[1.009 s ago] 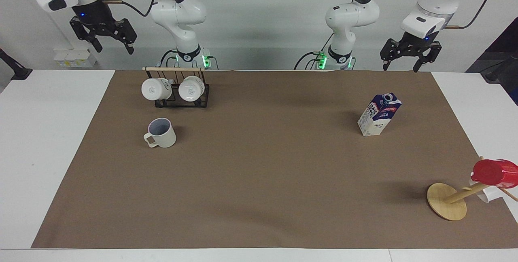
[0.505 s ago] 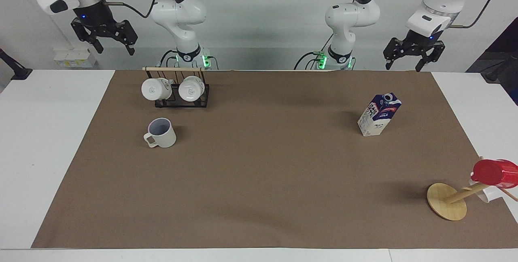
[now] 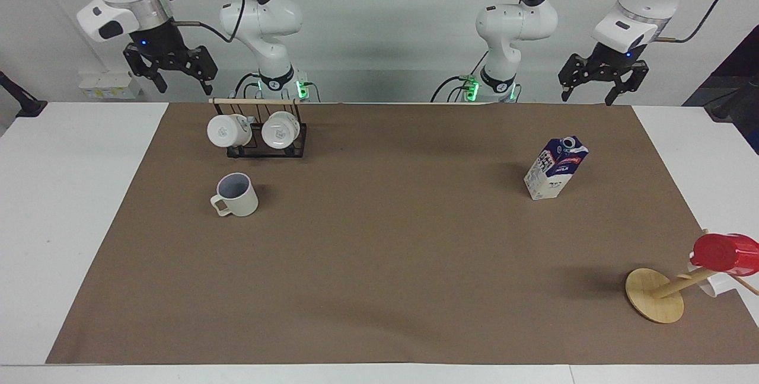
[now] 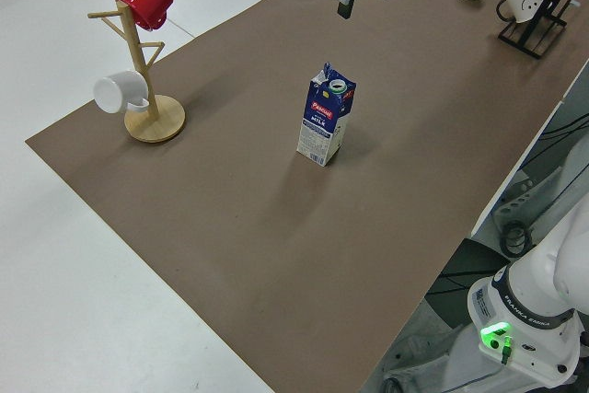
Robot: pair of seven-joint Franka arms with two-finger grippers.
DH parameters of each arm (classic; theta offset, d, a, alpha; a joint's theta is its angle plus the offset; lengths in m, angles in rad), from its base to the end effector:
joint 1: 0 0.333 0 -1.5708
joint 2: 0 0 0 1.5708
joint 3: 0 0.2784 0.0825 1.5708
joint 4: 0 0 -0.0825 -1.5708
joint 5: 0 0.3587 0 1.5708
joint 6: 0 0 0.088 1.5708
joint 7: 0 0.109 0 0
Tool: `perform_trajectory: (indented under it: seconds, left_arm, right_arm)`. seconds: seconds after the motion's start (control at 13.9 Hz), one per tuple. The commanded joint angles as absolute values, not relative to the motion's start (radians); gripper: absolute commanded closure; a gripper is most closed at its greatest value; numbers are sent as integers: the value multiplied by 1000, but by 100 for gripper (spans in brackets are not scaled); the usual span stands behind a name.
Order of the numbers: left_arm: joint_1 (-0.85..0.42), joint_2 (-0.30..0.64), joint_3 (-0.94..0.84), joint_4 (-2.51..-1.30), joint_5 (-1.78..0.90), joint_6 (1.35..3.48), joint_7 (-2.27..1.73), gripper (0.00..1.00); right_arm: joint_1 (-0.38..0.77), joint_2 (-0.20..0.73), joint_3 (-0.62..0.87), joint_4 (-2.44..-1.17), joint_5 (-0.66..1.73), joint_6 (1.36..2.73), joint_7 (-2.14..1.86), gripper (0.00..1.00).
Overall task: Place cup and milk on table
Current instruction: 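Reach the right gripper down to the standalone white mug's rim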
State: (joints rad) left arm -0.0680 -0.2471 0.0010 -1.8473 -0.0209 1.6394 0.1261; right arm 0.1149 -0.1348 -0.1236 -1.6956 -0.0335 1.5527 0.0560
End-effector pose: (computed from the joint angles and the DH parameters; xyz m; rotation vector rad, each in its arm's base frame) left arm 0.4639 -0.0332 0.5896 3.1066 -0.2993 0.0621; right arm 0.4895 -0.0118 0.5958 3.1228 -0.0999 -0.0136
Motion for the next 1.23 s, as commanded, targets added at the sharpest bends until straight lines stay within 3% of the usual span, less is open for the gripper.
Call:
perform_trajectory:
  seconds: [0.0,0.43,1.15]
  left_arm:
    - [-120,-239,41,-1830,0,1629,127,0]
    - [-115,-241,44,-1829,0,1629,129,0]
    - [-109,-241,43,-1829,-2,1629,124,0]
  right_arm:
    - [146,-163,-118,-1831,-44,1678,112,0]
    - [164,-103,-117,-2058,-44,1997,144,0]
    - [189,52,-117,-2187,-44,2319,155,0]
